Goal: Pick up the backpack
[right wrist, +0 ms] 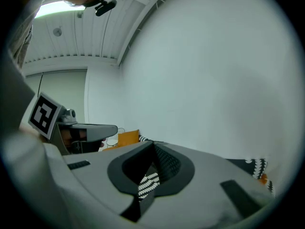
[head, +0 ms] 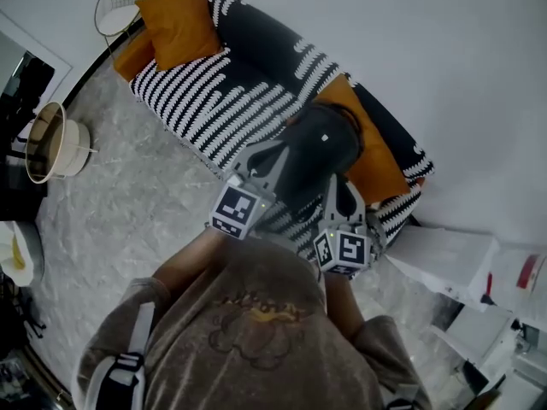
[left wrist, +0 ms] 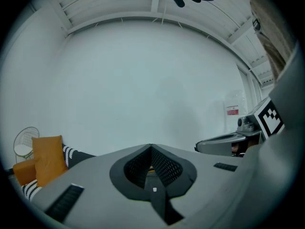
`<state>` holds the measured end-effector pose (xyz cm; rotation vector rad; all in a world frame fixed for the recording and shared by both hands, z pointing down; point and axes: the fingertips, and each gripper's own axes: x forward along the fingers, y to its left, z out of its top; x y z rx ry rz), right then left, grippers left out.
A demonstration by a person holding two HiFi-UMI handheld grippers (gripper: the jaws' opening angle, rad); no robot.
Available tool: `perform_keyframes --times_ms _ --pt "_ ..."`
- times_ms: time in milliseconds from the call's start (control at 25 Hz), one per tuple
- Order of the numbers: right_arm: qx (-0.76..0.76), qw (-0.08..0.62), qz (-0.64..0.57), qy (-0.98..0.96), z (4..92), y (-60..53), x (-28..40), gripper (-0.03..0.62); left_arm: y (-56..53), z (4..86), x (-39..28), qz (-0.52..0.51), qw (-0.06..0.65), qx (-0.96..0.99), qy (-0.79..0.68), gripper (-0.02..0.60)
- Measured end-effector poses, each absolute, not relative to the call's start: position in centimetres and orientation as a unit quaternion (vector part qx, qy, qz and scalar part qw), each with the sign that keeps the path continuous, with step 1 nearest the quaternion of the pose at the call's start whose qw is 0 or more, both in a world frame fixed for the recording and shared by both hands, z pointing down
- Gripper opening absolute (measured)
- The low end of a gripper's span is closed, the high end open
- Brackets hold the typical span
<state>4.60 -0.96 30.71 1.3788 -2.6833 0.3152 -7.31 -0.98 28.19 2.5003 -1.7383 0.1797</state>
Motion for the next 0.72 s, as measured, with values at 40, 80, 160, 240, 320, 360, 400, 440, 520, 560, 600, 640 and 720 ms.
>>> perform_keyframes --times_ms 40,80,160,240,320,360,400,440,520,560,600,640,720 --pt "0.460 0.052 0.107 -0.880 30.7 -1.4 4.6 0.006 -1.5 28.1 -7.4 0.058 0.045 0.822 -0.565 0.000" --pt "0.465 0.049 0.109 -0.877 30.6 -1.8 4.5 0.006 -2.0 28.1 -7.4 0.058 0.045 0.825 -0.561 0.000" --pt "0.475 0.045 0.111 -0.872 30.5 -2.6 4.4 0.006 -3.0 28.1 -7.4 0.061 0.045 0.831 -0.551 0.000" --pt "0.487 0.045 0.114 -0.865 30.5 -3.3 4.4 0.006 -4.0 28.3 -7.3 0.066 0.047 0.838 -0.539 0.000" --pt "0.499 0.046 0.122 -0.857 30.6 -4.0 4.4 0.006 -5.0 28.6 -7.3 0.069 0.051 0.845 -0.528 0.000" --pt "0.504 0.045 0.124 -0.853 30.7 -4.3 4.4 0.006 -5.4 28.8 -7.3 0.070 0.053 0.848 -0.523 0.000" --pt "0.509 0.044 0.125 -0.850 30.8 -4.6 4.5 0.006 -5.9 28.9 -7.2 0.070 0.055 0.850 -0.518 0.000" --pt "0.514 0.042 0.126 -0.848 30.9 -4.9 4.5 0.008 -6.3 29.1 -7.2 0.071 0.057 0.853 -0.514 0.002" --pt "0.516 0.039 0.133 -0.845 31.3 -5.5 4.2 0.070 -7.1 29.6 -7.2 0.071 0.067 0.858 -0.504 0.056" --pt "0.516 0.039 0.140 -0.844 31.6 -5.7 4.0 0.160 -7.5 30.0 -7.2 0.071 0.075 0.860 -0.499 0.111" --pt "0.517 0.040 0.148 -0.842 31.9 -6.0 3.8 0.257 -7.9 30.4 -7.2 0.071 0.084 0.862 -0.495 0.182" --pt "0.521 0.042 0.154 -0.839 32.3 -6.3 3.7 0.302 -8.3 30.8 -7.2 0.072 0.092 0.863 -0.492 0.272" --pt "0.530 0.048 0.161 -0.831 32.9 -6.8 3.7 0.316 -9.1 31.5 -7.3 0.078 0.101 0.864 -0.487 0.344"
